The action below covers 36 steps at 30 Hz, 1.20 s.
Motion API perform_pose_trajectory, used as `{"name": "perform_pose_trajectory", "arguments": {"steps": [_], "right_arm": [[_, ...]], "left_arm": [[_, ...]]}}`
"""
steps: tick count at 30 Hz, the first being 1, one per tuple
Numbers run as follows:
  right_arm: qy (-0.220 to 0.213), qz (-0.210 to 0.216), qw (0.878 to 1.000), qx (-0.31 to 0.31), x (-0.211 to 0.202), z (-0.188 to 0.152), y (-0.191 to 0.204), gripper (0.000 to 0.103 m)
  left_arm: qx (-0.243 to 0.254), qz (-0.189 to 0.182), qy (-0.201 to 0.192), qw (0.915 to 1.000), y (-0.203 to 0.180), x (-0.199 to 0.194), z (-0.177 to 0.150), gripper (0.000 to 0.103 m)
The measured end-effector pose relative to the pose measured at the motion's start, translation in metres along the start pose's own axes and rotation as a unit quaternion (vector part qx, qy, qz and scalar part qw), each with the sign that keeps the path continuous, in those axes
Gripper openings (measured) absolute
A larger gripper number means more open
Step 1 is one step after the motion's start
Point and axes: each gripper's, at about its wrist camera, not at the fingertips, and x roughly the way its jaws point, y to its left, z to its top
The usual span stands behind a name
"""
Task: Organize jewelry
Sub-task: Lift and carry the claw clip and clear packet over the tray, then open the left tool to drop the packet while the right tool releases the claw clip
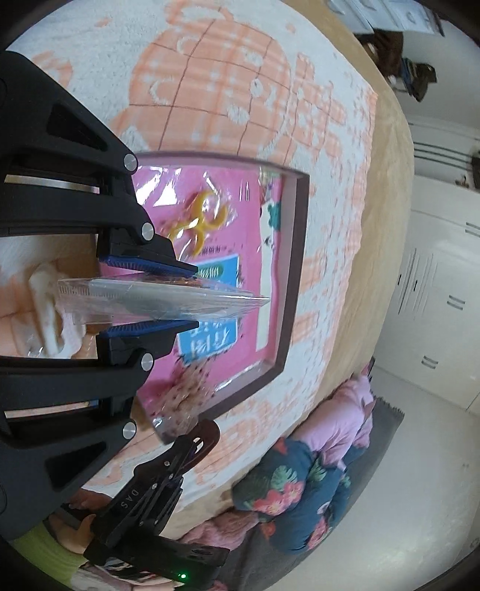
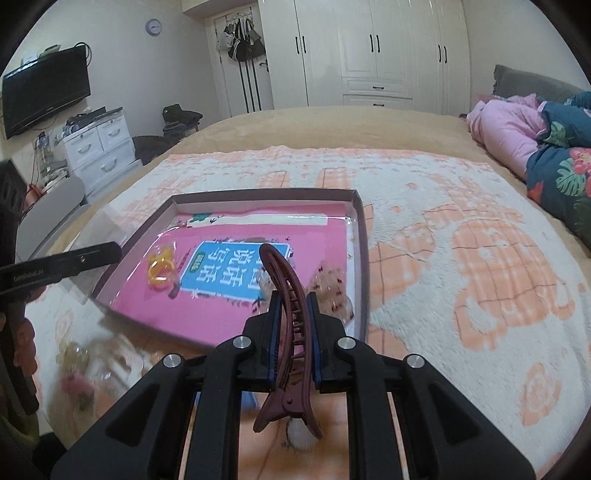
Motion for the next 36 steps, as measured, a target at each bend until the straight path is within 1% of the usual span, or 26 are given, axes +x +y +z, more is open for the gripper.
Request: {"name": "perform_pose_trajectory", "arguments": {"steps": [8,12,17,23,29,30,32,34,36], "right_arm": [[0.026,-0.008,1.000,0.006,0.039,0.016,-0.006,0.013],[0.046,-0.010,0.999,0.009,0.060,0.022,-0.010,0.013],[0.058,-0.023,0.998,0.006,0.080,0.028,-0.012,0.013],[0.066,-0.030,0.997,0.007,0.092,0.030,-0.016,0.013],[0.068,-0.015,0.997,0.016,0.089,0.029,-0.021,0.014],[0.068,-0.014,0.997,0.018,0.088,0.029,-0.021,0.016],[0.064,-0.011,0.998,0.021,0.084,0.027,-0.023,0.024],[0.056,-0.003,0.998,0.031,0.076,0.025,-0.025,0.040],[0.047,0.003,0.998,0.033,0.067,0.024,-0.024,0.045]], "left_arm": [[-0.017,0.002,0.010,0.9998,0.013,0.019,0.004,0.016],[-0.016,0.001,0.019,0.9997,0.010,0.031,0.006,0.015],[-0.008,-0.004,0.030,0.9995,0.002,0.046,0.008,0.015],[0.007,-0.018,0.048,0.9987,-0.010,0.062,0.013,0.016],[0.013,-0.016,0.059,0.9980,-0.016,0.072,0.012,0.016],[0.015,-0.016,0.059,0.9980,-0.017,0.072,0.011,0.016],[0.019,-0.014,0.058,0.9981,-0.019,0.070,0.011,0.016],[0.023,-0.009,0.054,0.9982,-0.021,0.066,0.010,0.021],[0.026,-0.006,0.051,0.9983,-0.024,0.063,0.010,0.025]]}}
